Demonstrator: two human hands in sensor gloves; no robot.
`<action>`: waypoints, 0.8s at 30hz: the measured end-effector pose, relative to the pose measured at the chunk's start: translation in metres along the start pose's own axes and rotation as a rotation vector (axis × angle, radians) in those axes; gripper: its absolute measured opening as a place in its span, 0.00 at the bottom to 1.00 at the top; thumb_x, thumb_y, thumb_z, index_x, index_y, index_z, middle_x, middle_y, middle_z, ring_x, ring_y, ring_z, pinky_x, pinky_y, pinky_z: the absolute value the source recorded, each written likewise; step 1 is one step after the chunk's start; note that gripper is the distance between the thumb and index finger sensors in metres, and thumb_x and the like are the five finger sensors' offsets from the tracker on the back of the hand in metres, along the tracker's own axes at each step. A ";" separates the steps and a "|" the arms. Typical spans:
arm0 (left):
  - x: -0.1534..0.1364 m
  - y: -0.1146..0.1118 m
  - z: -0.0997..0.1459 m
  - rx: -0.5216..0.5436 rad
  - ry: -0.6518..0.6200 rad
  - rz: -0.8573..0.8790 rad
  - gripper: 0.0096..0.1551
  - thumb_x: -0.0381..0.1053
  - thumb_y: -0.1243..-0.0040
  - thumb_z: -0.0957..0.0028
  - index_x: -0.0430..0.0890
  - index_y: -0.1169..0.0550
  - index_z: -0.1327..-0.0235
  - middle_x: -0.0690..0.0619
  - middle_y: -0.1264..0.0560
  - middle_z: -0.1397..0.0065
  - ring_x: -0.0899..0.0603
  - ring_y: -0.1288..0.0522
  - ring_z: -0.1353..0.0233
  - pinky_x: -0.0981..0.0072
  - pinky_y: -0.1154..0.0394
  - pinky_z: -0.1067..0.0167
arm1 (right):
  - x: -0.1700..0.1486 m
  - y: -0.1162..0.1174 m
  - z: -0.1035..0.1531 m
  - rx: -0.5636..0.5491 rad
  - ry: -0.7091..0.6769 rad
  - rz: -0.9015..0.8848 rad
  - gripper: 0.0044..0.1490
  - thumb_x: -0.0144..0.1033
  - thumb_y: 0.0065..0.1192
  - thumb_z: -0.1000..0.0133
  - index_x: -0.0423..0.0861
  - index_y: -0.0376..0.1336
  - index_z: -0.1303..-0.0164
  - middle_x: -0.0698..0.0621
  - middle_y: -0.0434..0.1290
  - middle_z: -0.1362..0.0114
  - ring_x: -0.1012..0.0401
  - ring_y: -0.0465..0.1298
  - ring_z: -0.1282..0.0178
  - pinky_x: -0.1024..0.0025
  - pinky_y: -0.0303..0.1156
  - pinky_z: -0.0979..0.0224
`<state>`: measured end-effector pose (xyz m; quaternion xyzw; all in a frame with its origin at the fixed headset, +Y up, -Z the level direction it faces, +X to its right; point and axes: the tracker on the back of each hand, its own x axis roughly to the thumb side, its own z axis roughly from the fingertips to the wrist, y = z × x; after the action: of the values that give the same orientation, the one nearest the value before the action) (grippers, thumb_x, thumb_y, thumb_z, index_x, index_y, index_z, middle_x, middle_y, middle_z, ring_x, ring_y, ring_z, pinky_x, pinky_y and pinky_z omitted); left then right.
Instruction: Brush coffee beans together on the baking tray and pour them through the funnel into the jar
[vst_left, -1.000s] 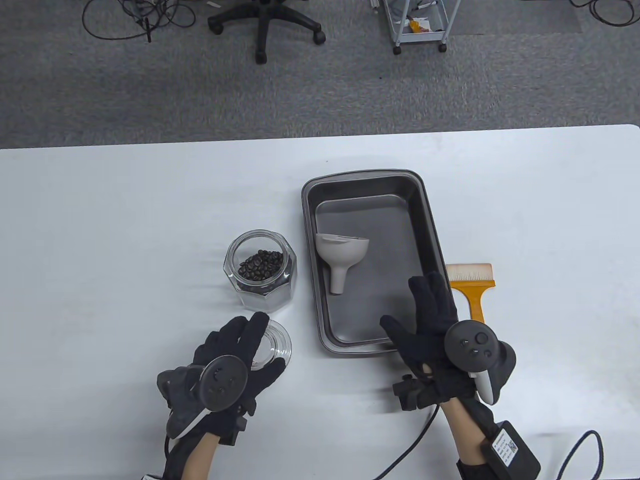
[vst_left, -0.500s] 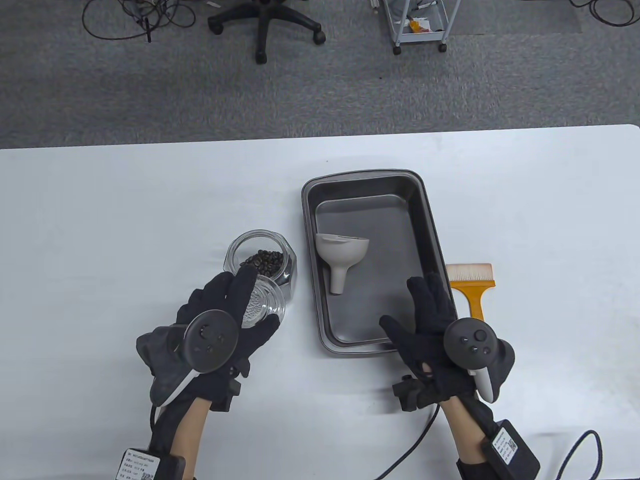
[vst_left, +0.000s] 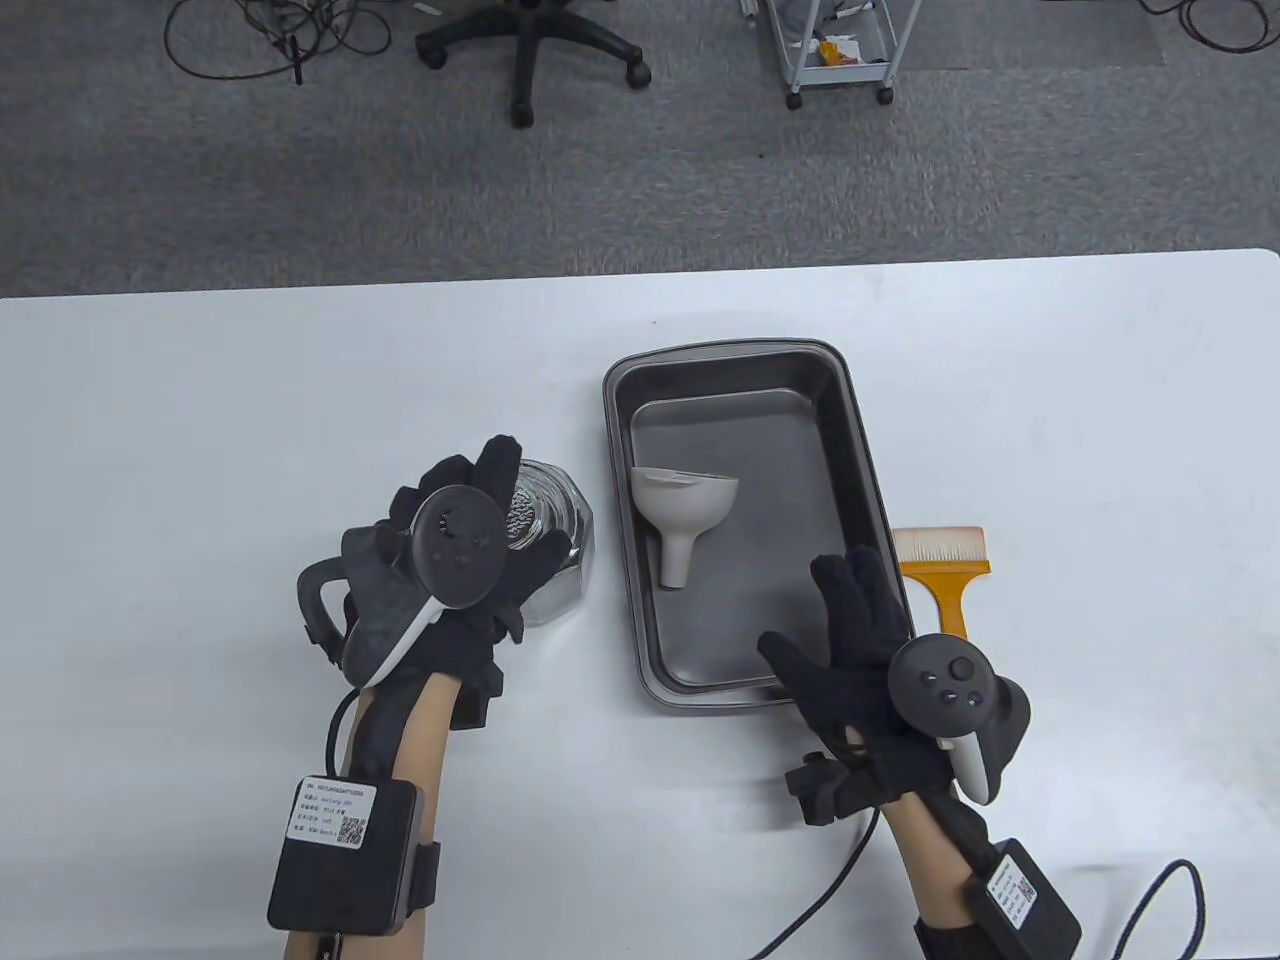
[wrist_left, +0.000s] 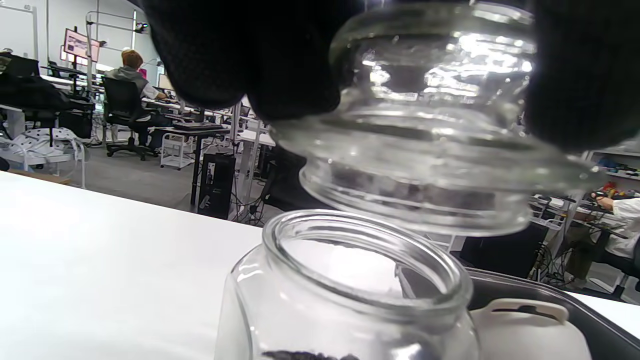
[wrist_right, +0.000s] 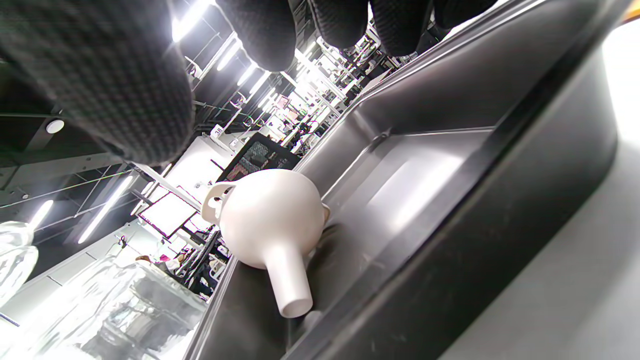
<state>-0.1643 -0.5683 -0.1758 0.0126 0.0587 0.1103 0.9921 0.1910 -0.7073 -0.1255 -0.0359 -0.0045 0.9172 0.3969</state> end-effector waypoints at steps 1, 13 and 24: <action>0.000 -0.001 -0.003 -0.004 0.008 0.003 0.53 0.79 0.25 0.65 0.65 0.32 0.25 0.51 0.25 0.22 0.46 0.19 0.39 0.49 0.23 0.33 | 0.000 0.000 0.000 0.001 0.001 -0.002 0.55 0.65 0.74 0.54 0.53 0.53 0.23 0.41 0.50 0.14 0.38 0.57 0.18 0.38 0.54 0.21; 0.001 -0.025 -0.027 -0.061 0.060 -0.038 0.53 0.78 0.25 0.65 0.65 0.32 0.25 0.51 0.25 0.22 0.46 0.20 0.39 0.49 0.23 0.33 | 0.000 -0.001 -0.001 0.004 0.005 -0.014 0.55 0.65 0.74 0.54 0.53 0.53 0.23 0.41 0.50 0.14 0.38 0.57 0.18 0.38 0.54 0.21; 0.001 -0.039 -0.029 -0.056 0.046 -0.091 0.54 0.80 0.26 0.66 0.66 0.32 0.25 0.54 0.25 0.22 0.47 0.21 0.37 0.48 0.25 0.30 | -0.001 0.000 -0.002 0.013 0.016 -0.013 0.55 0.65 0.74 0.54 0.52 0.53 0.23 0.40 0.50 0.14 0.37 0.57 0.18 0.38 0.55 0.21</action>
<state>-0.1584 -0.6053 -0.2062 -0.0205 0.0789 0.0670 0.9944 0.1918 -0.7075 -0.1270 -0.0404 0.0046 0.9142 0.4031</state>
